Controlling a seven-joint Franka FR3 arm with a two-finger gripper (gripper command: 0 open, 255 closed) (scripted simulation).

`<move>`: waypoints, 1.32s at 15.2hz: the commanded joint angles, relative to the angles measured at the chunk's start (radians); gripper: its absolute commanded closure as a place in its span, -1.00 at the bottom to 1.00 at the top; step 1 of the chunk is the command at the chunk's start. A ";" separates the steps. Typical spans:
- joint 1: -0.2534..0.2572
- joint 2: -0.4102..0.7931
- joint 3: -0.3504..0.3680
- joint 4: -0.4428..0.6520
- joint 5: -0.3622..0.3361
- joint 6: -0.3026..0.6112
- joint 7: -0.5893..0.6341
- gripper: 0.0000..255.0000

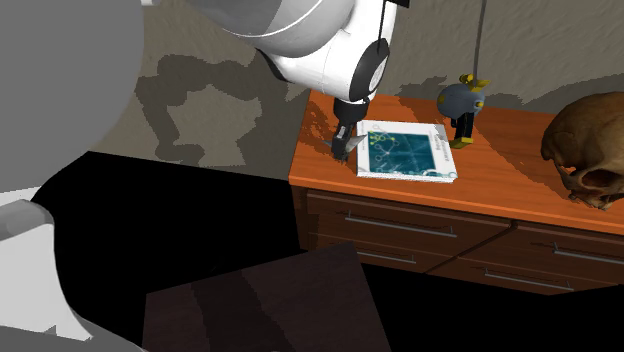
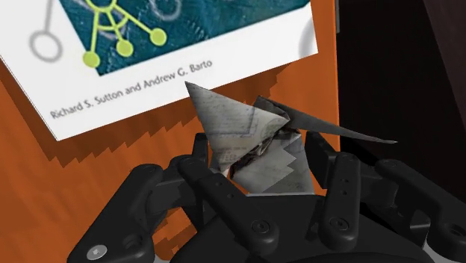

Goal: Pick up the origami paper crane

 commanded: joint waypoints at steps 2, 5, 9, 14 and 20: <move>0.000 0.002 0.001 0.000 0.001 0.001 -0.001 1.00; 0.000 0.001 0.000 -0.001 0.000 0.001 0.000 1.00; 0.007 -0.020 -0.008 0.004 -0.018 -0.021 0.012 1.00; 0.021 -0.072 -0.027 0.018 -0.063 -0.075 0.043 1.00; 0.035 -0.129 -0.042 0.043 -0.111 -0.144 0.077 1.00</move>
